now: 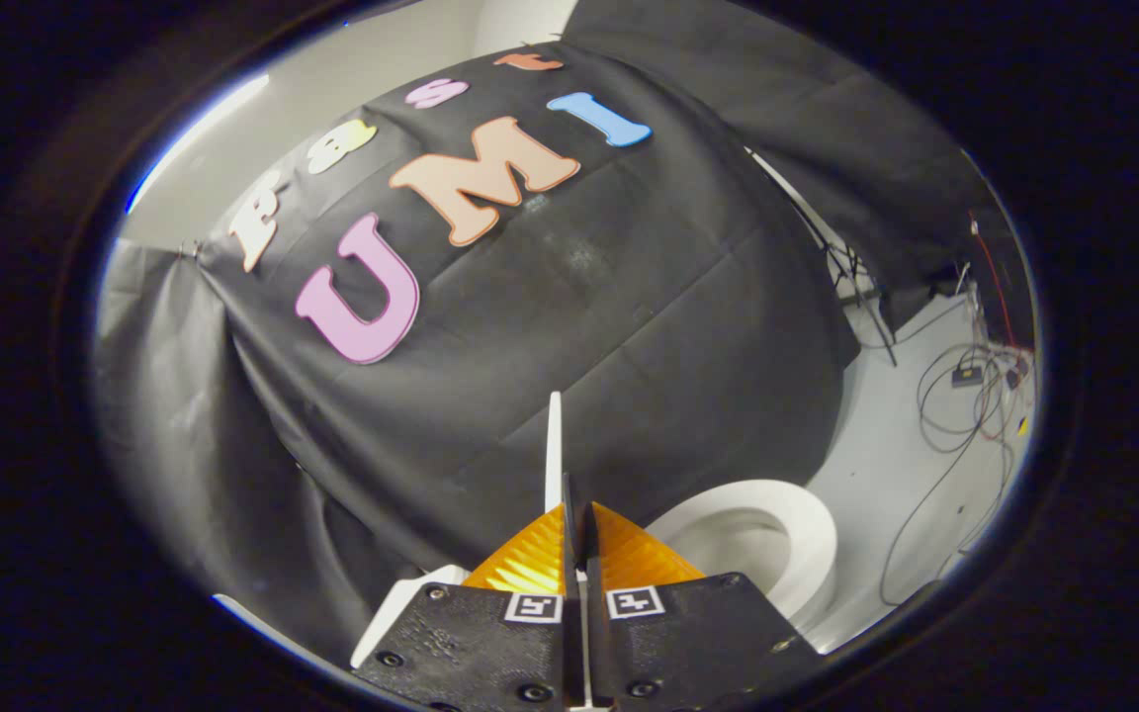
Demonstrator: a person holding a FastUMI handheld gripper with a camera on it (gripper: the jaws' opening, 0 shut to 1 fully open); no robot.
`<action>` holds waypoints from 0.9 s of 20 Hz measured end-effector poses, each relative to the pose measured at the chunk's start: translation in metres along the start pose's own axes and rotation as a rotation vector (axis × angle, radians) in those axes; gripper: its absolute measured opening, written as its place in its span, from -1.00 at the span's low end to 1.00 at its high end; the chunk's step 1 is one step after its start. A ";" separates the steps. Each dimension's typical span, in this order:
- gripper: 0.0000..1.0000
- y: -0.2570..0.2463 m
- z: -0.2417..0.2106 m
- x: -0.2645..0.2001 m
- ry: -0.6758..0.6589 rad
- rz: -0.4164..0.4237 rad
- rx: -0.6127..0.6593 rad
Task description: Open the toilet lid.
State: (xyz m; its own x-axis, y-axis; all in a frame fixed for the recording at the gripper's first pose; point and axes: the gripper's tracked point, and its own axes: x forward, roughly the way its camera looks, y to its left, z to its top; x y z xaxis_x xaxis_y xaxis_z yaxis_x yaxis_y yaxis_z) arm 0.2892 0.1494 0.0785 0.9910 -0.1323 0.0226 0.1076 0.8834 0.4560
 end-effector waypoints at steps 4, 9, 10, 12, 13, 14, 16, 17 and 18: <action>-0.95 0.039 -0.005 -0.004 -0.017 0.041 -0.030; -0.95 0.086 -0.017 -0.011 0.011 0.007 -0.279; -0.95 0.098 -0.020 -0.011 0.018 0.013 -0.330; -0.95 0.121 -0.027 -0.012 0.024 0.034 -0.414; -0.94 0.133 -0.031 -0.014 0.027 0.046 -0.446; -0.94 0.144 -0.039 -0.014 0.028 0.057 -0.479; -0.92 0.164 -0.052 -0.017 0.035 0.078 -0.539; -0.92 0.173 -0.058 -0.017 0.041 0.089 -0.569; -0.92 0.180 -0.063 -0.017 0.045 0.103 -0.586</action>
State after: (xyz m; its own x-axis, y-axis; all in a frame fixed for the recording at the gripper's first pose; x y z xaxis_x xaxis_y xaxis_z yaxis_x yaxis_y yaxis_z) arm 0.2973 0.3392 0.1040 0.9997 -0.0247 -0.0032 0.0242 0.9932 -0.1137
